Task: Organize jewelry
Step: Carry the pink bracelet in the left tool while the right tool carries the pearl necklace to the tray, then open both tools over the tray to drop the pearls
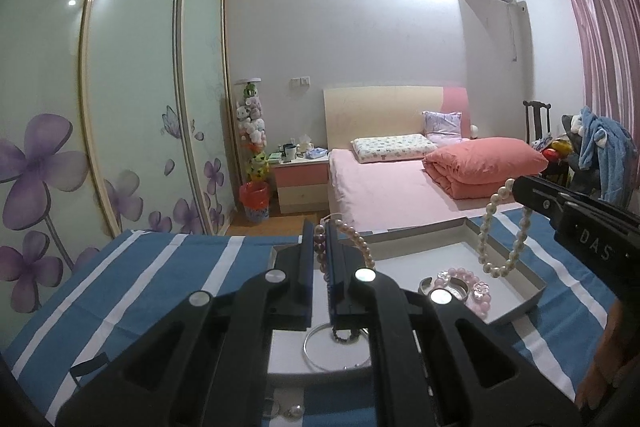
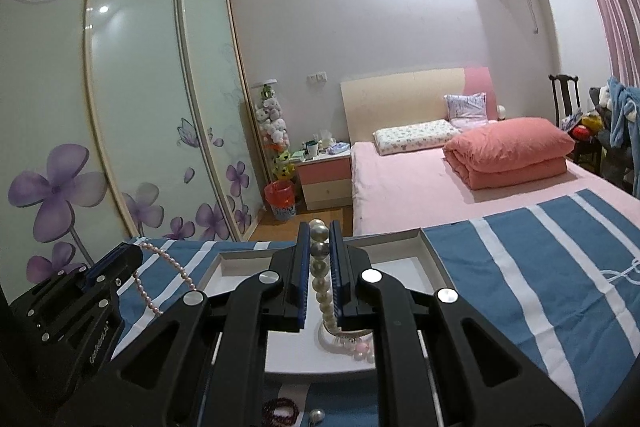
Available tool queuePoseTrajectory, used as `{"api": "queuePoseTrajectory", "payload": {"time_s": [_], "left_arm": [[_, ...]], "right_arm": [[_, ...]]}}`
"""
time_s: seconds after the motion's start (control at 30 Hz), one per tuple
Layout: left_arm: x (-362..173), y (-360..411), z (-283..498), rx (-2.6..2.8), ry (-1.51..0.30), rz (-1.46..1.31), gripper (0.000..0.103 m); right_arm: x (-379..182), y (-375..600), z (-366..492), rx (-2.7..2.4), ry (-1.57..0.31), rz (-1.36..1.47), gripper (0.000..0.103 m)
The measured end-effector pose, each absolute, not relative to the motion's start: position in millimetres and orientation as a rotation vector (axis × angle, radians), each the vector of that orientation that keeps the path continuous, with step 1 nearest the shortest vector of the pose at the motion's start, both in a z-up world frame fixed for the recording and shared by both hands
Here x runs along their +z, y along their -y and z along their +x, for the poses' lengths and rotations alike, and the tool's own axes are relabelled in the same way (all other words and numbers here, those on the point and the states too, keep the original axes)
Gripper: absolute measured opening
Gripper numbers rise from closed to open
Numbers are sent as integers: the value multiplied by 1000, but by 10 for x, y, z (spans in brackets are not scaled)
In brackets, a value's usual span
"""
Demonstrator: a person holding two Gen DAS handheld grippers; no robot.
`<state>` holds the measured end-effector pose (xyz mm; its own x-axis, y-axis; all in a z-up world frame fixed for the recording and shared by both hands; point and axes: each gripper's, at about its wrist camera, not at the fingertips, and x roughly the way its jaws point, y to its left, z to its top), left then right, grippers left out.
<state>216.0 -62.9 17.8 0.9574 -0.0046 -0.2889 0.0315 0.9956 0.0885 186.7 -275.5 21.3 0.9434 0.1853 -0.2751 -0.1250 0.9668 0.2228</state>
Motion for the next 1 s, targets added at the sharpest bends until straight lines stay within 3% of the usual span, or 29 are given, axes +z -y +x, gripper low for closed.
{"api": "queuePoseTrajectory", "payload": {"time_s": [1.0], "left_arm": [[-252,698,2895,-47,-442,73,7]], "right_arm": [[-164,2667,2501,155,-453,243,11]]}}
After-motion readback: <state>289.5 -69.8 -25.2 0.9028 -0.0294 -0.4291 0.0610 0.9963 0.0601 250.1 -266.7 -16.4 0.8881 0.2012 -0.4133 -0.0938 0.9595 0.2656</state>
